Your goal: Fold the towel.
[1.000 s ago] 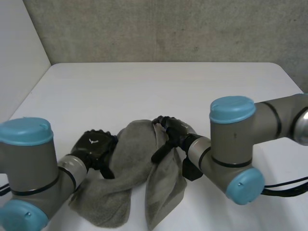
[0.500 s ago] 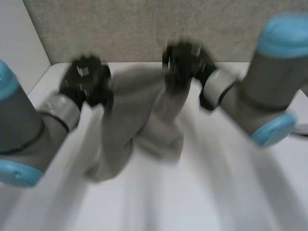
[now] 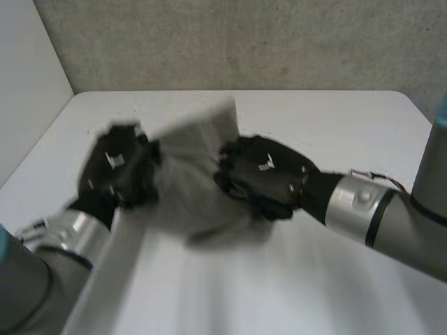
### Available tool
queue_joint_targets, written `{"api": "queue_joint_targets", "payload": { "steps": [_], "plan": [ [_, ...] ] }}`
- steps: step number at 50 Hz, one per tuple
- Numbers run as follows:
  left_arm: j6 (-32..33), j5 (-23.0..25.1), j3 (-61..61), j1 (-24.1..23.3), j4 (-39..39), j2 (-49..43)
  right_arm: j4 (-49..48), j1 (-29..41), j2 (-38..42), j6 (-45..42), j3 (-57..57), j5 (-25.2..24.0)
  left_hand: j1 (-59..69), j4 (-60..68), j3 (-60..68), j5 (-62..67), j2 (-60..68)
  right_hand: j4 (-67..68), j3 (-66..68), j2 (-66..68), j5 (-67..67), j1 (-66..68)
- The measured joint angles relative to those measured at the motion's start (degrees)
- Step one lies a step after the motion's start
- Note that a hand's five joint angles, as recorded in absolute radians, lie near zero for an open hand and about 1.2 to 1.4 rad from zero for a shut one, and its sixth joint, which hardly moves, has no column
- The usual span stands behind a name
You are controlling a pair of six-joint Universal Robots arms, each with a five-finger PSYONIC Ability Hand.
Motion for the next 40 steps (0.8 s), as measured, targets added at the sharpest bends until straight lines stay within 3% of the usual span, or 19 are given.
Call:
{"api": "queue_joint_targets", "payload": {
  "steps": [3, 6, 12, 24, 31, 36, 40],
  "plan": [
    [3.5, 0.0, -2.4, -0.2, 0.5, -3.7, 1.8, -1.1, 0.4, -6.5, 1.9, 3.3, -3.4, 0.0, 0.0, -5.2, -3.7, 0.0, 0.0, -9.4, -11.3, -10.4],
    [5.4, -0.1, -3.1, -0.1, 0.2, -6.1, 2.9, -1.7, 0.9, -9.2, 2.7, 6.1, -3.4, 0.0, 0.0, -5.5, -3.7, 0.0, 0.0, -10.3, -13.3, -11.5],
    [6.1, -0.2, -1.7, 0.6, -1.3, -6.0, 3.3, -1.8, 1.4, -6.0, 3.2, 8.6, -3.4, 0.0, 0.0, -5.6, -3.7, 0.0, 0.0, -10.3, -13.5, -12.0],
    [5.6, 1.6, 4.0, 1.6, -4.3, -0.4, 1.2, -2.8, 1.0, 19.8, 6.2, 10.2, -3.5, 0.0, 0.0, -5.8, -3.8, 0.0, 0.0, -10.3, -13.3, -12.0],
    [5.7, 10.6, 11.3, 1.2, -10.8, -4.7, -3.7, -4.3, 1.0, 40.4, 10.4, 17.5, -3.5, 0.0, 0.0, -5.8, -3.8, 0.0, 0.0, -10.3, -13.3, -12.0],
    [6.0, 15.5, 18.7, 0.9, -17.2, -11.4, -5.5, -4.3, 1.7, 48.3, 12.1, 23.2, -3.5, 0.0, 0.0, -5.8, -3.8, 0.0, 0.0, -13.9, -16.6, -14.9],
    [6.2, 16.8, 24.6, 0.8, -22.3, -16.9, -6.9, -3.7, 2.5, 51.0, 12.6, 26.6, -3.5, 0.0, 0.0, -5.8, -3.8, 0.0, 0.0, -14.2, -17.9, -16.1]
  ]
}}
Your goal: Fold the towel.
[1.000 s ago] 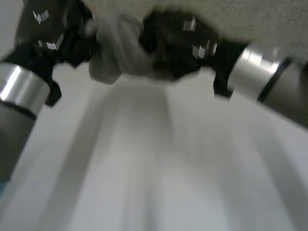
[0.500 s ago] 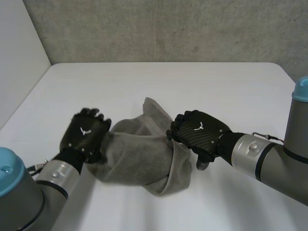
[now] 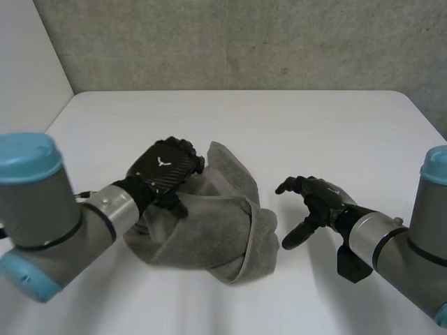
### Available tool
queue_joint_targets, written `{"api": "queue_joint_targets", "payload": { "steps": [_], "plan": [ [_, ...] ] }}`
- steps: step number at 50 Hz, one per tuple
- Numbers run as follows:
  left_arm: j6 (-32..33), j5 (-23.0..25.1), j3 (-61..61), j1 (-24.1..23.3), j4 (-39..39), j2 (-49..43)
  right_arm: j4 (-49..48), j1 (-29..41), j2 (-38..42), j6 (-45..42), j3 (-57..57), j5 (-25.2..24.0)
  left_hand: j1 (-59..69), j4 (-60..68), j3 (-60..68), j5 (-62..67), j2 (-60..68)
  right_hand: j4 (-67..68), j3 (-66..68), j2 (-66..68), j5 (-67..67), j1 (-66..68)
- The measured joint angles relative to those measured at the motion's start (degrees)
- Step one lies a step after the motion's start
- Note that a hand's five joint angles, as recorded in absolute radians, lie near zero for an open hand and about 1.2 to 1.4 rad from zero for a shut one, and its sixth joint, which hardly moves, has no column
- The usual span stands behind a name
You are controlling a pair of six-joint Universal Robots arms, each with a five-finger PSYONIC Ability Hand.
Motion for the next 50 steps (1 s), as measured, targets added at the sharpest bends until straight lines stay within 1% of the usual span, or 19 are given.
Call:
{"api": "queue_joint_targets", "payload": {
  "steps": [5, 14, 22, 23, 25, 28, 29, 31, 33, 34, 36, 40, 43, 44, 47, 48, 50],
  "plan": [
    [0.2, 0.1, 6.6, 0.1, -5.0, -6.0, -1.9, 2.0, 1.4, 3.0, -0.4, 2.2, 0.0, 0.0, 0.0, 0.0, 0.0, 0.0, 0.0, 0.0, -0.4, -0.3],
    [1.4, -0.1, 13.1, 0.2, -8.6, -11.6, -2.8, 6.2, 5.3, 6.4, -3.8, 2.5, 0.0, 0.0, 0.0, 1.7, 0.1, 0.0, 0.0, 0.0, -0.4, -0.3],
    [7.1, -0.3, 15.1, 0.3, -15.1, -13.8, -2.8, 9.6, 11.2, 6.3, -7.1, 3.6, 3.8, 0.0, 0.0, 6.5, 3.9, 0.0, 0.0, 0.3, 1.2, 0.3],
    [8.1, -0.5, 15.1, 0.3, -16.1, -14.0, -2.8, 9.9, 12.2, 6.1, -7.5, 4.0, 5.3, 0.0, 0.0, 7.7, 5.4, 0.0, 0.0, 0.3, 3.7, 1.2],
    [9.6, -1.0, 15.2, 0.4, -17.4, -14.1, -2.8, 10.1, 13.7, 5.7, -8.1, 4.8, 8.3, 0.0, 0.0, 10.4, 8.2, 0.0, 0.0, 6.3, 11.2, 7.9],
    [11.3, -2.2, 15.2, 0.7, -18.8, -14.0, -2.8, 10.3, 15.3, 4.9, -8.9, 6.1, 13.7, 0.0, 0.0, 16.0, 14.3, 0.0, 0.0, 24.8, 29.5, 26.1],
    [11.6, -2.6, 15.3, 0.7, -18.9, -14.0, -2.8, 10.3, 15.4, 4.7, -8.9, 6.2, 17.8, 0.0, 0.0, 20.3, 18.0, 0.0, 0.0, 27.5, 32.1, 28.8],
    [12.0, -3.7, 15.5, 1.0, -19.2, -13.9, -3.0, 10.2, 15.5, 4.2, -9.2, 6.6, 29.0, 0.0, 0.0, 32.6, 31.0, 0.0, 0.0, 32.9, 42.5, 39.4],
    [12.1, -4.5, 15.9, 1.1, -19.2, -13.8, -3.3, 10.0, 15.0, 4.0, -9.5, 6.6, 38.3, 0.0, 0.0, 42.5, 41.3, 0.0, 0.0, 36.7, 50.7, 45.2],
    [12.1, -5.0, 16.2, 1.2, -19.2, -13.7, -3.7, 9.8, 14.4, 3.9, -9.8, 6.3, 39.7, 0.0, 0.0, 45.7, 43.8, 0.0, 0.0, 38.6, 54.4, 47.8],
    [12.0, -5.6, 16.9, 1.3, -19.2, -13.6, -4.3, 9.7, 13.4, 3.8, -10.6, 5.7, 39.8, 0.0, 0.0, 46.4, 44.2, 0.0, 0.0, 40.2, 56.0, 48.7],
    [11.4, -6.2, 19.5, 1.4, -19.1, -12.5, -4.9, 9.3, 11.0, 3.5, -15.0, 3.1, 40.3, 0.0, 0.0, 47.3, 45.1, 0.0, 0.0, 43.0, 56.0, 50.2],
    [9.5, -6.4, 22.8, 1.2, -18.6, -9.8, -3.7, 8.6, 8.7, 2.7, -22.4, -1.2, 41.6, 0.0, 0.0, 48.1, 46.2, 0.0, 0.0, 45.7, 56.0, 51.7],
    [9.0, -6.4, 23.2, 1.1, -18.5, -9.3, -3.4, 8.4, 8.3, 2.5, -23.6, -1.9, 41.8, 0.0, 0.0, 48.2, 46.3, 0.0, 0.0, 45.9, 56.0, 51.8],
    [4.7, -6.3, 25.5, 0.8, -17.1, -5.0, -0.5, 6.8, 6.2, 0.8, -32.3, -8.4, 43.1, 0.0, 0.0, 48.3, 46.6, 0.0, 0.0, 46.4, 56.0, 52.3],
    [3.7, -6.3, 25.6, 0.8, -16.7, -4.1, 0.0, 6.5, 6.0, 0.5, -33.5, -9.5, 43.3, 0.0, 0.0, 48.3, 46.7, 0.0, 0.0, 46.5, 56.0, 52.3],
    [0.2, -6.2, 25.7, 0.9, -15.3, -0.7, 2.5, 4.9, 4.8, -1.2, -38.3, -15.3, 43.7, 0.0, 0.0, 48.3, 46.8, 0.0, 0.0, 46.8, 56.1, 52.3]
  ]
}}
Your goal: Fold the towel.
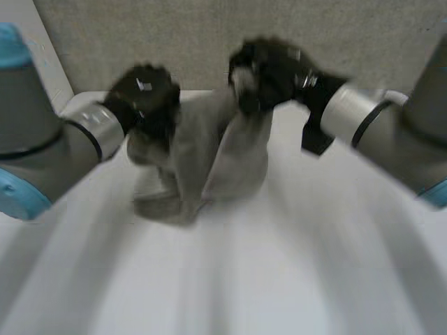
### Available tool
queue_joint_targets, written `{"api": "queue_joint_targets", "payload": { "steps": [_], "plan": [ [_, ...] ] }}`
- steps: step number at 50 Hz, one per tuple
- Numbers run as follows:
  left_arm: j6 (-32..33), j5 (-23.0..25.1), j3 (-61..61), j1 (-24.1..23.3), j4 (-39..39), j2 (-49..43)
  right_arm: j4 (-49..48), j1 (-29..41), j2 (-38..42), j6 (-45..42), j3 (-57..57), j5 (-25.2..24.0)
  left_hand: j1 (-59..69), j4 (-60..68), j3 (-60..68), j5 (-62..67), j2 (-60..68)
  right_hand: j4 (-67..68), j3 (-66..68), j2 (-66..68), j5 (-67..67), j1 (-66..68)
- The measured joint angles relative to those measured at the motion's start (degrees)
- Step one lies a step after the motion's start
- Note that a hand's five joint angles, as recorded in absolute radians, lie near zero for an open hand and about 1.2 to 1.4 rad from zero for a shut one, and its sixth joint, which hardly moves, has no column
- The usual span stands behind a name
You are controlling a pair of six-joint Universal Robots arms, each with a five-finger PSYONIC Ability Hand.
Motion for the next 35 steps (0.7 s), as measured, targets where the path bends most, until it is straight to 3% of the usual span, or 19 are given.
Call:
{"api": "queue_joint_targets", "payload": {
  "steps": [6, 10, 12, 15, 17, 19, 21, 24, 27, 30, 35],
  "plan": [
    [-7.9, 0.5, -7.3, 0.5, 5.5, 8.5, 6.8, -3.8, -2.0, -5.8, -5.2, -11.3, 0.0, 0.0, 0.0, 0.0, 0.1, 0.0, 0.0, 0.0, 0.4, 0.3],
    [-9.9, 0.7, -16.7, 1.1, 10.8, 12.6, 13.5, -5.0, -2.7, -16.0, -2.3, -12.1, 0.0, 0.0, 0.0, 0.0, 0.2, 0.0, 0.0, 0.0, 0.4, 0.5],
    [-10.0, 0.8, -21.3, 1.6, 13.4, 13.8, 16.7, -5.1, -2.7, -22.4, -0.1, -10.0, 0.1, 0.0, 0.0, 0.0, 0.2, 0.0, 0.0, 0.0, 0.4, 0.5],
    [-9.3, 0.8, -27.8, 2.5, 17.6, 14.7, 20.4, -4.6, -2.6, -34.3, 4.5, -2.1, 0.7, 0.0, 0.0, 0.1, 0.2, 0.0, 0.0, 0.0, 0.4, 0.5],
    [-8.6, 0.9, -30.5, 2.8, 19.5, 14.5, 20.1, -3.9, -2.6, -39.5, 7.1, 3.8, 2.0, 0.0, 0.0, 0.2, 0.2, 0.0, 0.0, 0.0, 0.3, 0.5],
    [-7.5, 0.9, -33.4, 3.1, 21.6, 13.7, 16.4, -2.2, -2.6, -44.7, 10.9, 12.9, 3.0, 0.0, 0.0, 1.7, 0.2, 0.0, 0.0, 0.0, -1.2, -0.7],
    [-6.8, 0.9, -34.8, 3.2, 22.6, 13.0, 12.6, -0.8, -2.6, -46.9, 13.4, 18.4, 3.1, 0.0, 0.0, 2.1, 0.2, 0.0, 0.0, -4.3, -7.5, -7.6],
    [-5.6, 0.9, -36.6, 3.0, 23.6, 10.9, 5.3, 1.9, -2.7, -48.7, 17.8, 25.8, 3.1, 0.0, 0.0, 2.2, 0.2, 0.0, 0.0, -22.0, -26.2, -25.9],
    [-5.2, 0.9, -37.4, 2.6, 23.6, 9.3, 1.7, 3.3, -2.8, -47.9, 20.6, 28.1, 0.6, 0.0, 0.0, -0.4, -1.9, 0.0, 0.0, -35.9, -42.0, -39.7],
    [-5.1, 0.8, -38.0, 2.1, 23.5, 8.3, 0.0, 4.0, -2.8, -45.1, 22.9, 28.4, -11.6, 0.0, 0.0, -13.5, -14.8, 0.0, 0.0, -47.6, -56.6, -51.7],
    [-5.2, 0.8, -38.2, 1.6, 23.3, 8.0, -0.4, 3.9, -2.9, -38.0, 25.6, 27.2, -23.7, 0.0, 0.0, -25.7, -26.2, 0.0, 0.0, -54.6, -61.2, -59.7]
  ]
}}
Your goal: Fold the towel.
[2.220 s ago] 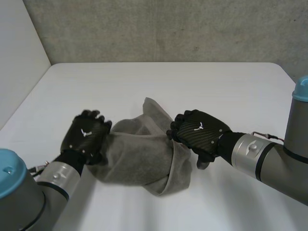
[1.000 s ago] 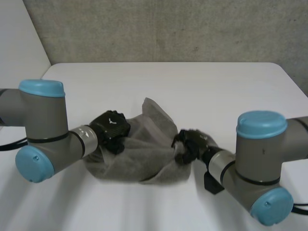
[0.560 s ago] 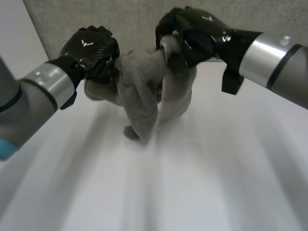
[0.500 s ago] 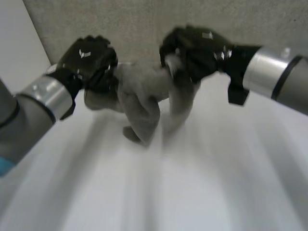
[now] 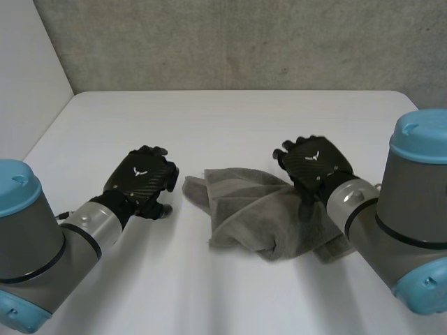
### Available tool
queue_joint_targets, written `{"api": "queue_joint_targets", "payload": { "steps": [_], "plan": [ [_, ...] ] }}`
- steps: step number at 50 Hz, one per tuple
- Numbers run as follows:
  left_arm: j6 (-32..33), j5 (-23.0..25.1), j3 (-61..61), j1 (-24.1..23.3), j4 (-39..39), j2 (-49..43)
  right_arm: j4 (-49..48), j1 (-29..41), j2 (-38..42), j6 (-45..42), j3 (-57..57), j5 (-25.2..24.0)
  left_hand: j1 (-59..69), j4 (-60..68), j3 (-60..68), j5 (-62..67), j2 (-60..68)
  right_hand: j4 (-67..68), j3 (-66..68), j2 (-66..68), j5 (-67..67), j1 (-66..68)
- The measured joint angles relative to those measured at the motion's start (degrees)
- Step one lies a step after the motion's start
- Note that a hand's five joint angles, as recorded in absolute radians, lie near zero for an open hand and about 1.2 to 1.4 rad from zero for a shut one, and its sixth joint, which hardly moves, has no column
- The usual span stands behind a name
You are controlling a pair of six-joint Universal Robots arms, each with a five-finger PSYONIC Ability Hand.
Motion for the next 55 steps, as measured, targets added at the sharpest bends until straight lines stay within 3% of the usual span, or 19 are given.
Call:
{"api": "queue_joint_targets", "payload": {
  "steps": [3, 7, 23, 31, 42, 52, 55],
  "plan": [
    [-0.2, 0.0, 0.3, -0.1, 0.0, 0.2, 0.2, -0.3, -0.2, 4.1, 1.6, -1.3, -11.1, 0.0, 0.0, -11.4, -11.3, 0.0, 0.0, 0.0, 0.0, -0.2],
    [-0.4, 0.0, 1.3, -0.7, 0.2, 0.3, 0.2, -1.0, -1.3, 6.5, 3.8, -3.1, -14.8, 0.0, 0.0, -16.4, -15.2, 0.0, 0.0, 0.0, 0.0, -0.2],
    [-2.7, -0.8, 12.9, -12.4, -3.4, -6.6, -4.4, -13.2, -9.8, 6.3, 13.8, -5.2, -15.0, 0.0, 0.0, -17.1, -15.7, 0.0, 0.0, 0.0, 0.0, -0.4],
    [-5.8, -2.1, 19.6, -16.8, -8.2, -11.6, -4.6, -20.6, -10.7, 5.4, 17.4, -9.6, -15.0, 0.0, 0.0, -16.8, -15.6, 0.0, 0.0, 0.0, 0.0, -0.4],
    [-5.7, -7.3, 27.2, -17.6, -11.2, -20.1, -4.3, -24.2, -10.1, 5.5, 19.0, -12.1, -15.0, 0.0, 0.0, -16.5, -15.7, 0.0, 0.0, 0.0, 0.0, -0.4],
    [-5.5, -7.9, 28.1, -17.7, -11.9, -22.2, -4.9, -24.4, -7.8, 7.4, 19.5, -11.6, -15.0, 0.0, 0.0, -16.5, -15.6, 0.0, 0.0, 0.4, 0.6, 0.3],
    [-5.3, -8.0, 28.3, -18.0, -11.9, -22.7, -6.1, -24.6, -5.5, 8.7, 19.5, -11.4, -15.0, 0.0, 0.0, -16.4, -15.6, 0.0, 0.0, 6.8, 8.1, 7.4]
  ]
}}
